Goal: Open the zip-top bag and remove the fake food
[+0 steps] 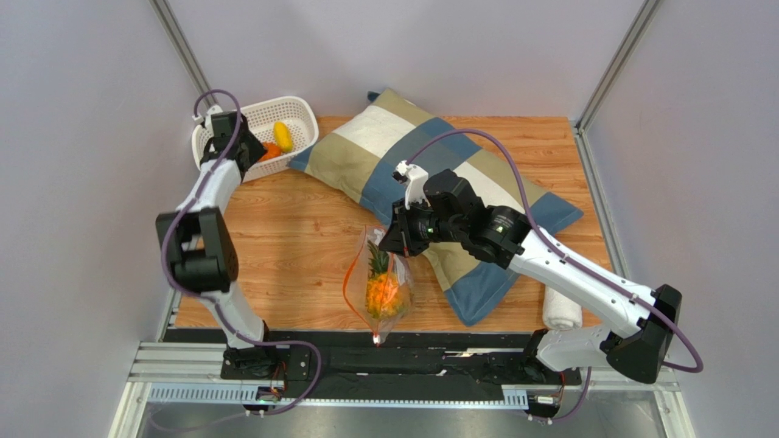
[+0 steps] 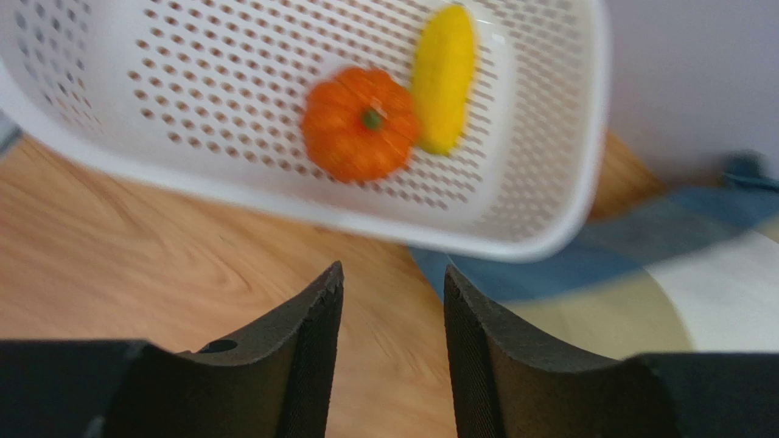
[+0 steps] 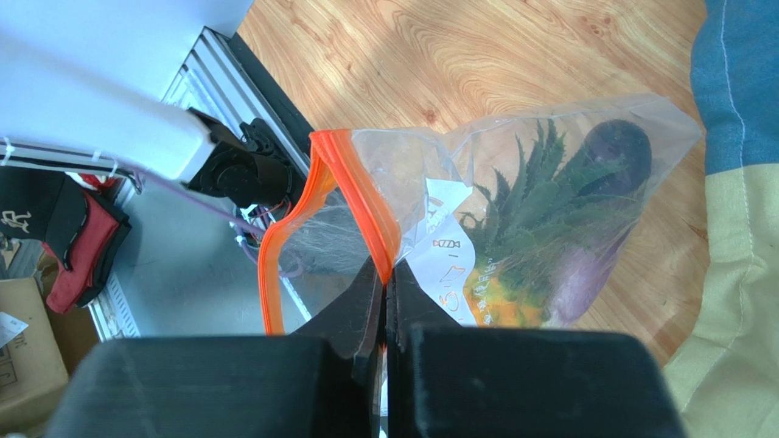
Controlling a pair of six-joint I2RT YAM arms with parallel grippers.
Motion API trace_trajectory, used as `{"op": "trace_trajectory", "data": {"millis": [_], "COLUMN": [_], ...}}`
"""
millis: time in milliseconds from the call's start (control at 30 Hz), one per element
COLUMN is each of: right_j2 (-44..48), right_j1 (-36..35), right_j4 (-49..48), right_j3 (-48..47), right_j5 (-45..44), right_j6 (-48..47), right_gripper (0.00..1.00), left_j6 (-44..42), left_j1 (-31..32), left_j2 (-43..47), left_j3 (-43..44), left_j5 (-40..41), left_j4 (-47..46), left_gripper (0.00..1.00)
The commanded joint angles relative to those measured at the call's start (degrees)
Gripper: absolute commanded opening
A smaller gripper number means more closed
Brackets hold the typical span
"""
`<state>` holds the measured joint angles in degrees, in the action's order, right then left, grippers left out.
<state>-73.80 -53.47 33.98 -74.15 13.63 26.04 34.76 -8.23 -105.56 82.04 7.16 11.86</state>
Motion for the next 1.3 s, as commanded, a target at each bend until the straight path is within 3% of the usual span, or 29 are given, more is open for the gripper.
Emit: {"op": "trace_trajectory", "data": {"millis": [0, 233, 400, 600, 700, 900, 1033, 1267], "right_j2": [-2.4, -5.6, -5.9, -4.8, -3.5, -4.9, -6.5, -9.9], "right_j1": [0.0, 0.0, 0.0, -0.1, -0.9, -2.2, -3.1, -6.2], "right_j4": [-2.9, -6.5, -8.7, -10.2, -10.9, -13.2, -14.4, -16.8], "right_j3": [-4.0, -4.2, -4.1, -4.6, -4.6, -5.0, -5.7, -7.8], "right_j5": [-1.2, 1.5, 0.5, -0.7, -2.8, -5.2, -7.4, -15.4], "right_j6": [0.0, 3.7, 8.6, 12.5, 13.3, 15.1, 16.2, 20.0], "right_gripper": [0.00, 0.00, 0.00, 0.00, 0.00, 0.00, 0.00, 0.00], "left_j6": [10.1, 10.5, 7.0, 11.5, 12.3, 6.0, 2.6, -2.4], "left_j1": [6.5, 12.7, 20.6, 26.1, 27.0, 27.6, 27.9, 28.1], "left_j2": [24.9, 57.1, 75.5, 88.7, 89.7, 85.7, 84.8, 81.4], "left_j3": [-19.5, -37.8, -39.2, -39.4, -38.5, -34.9, -32.4, -31.2], "left_j5": [-9.5, -21.2, -27.7, -35.4, -37.4, -38.1, -38.9, -38.2], "left_j4": [-5.8, 1.0, 9.1, 14.2, 17.2, 26.0, 27.3, 31.7], "left_gripper": [0.48, 0.44, 0.44, 0.42, 0.41, 0.40, 0.33, 0.33]}}
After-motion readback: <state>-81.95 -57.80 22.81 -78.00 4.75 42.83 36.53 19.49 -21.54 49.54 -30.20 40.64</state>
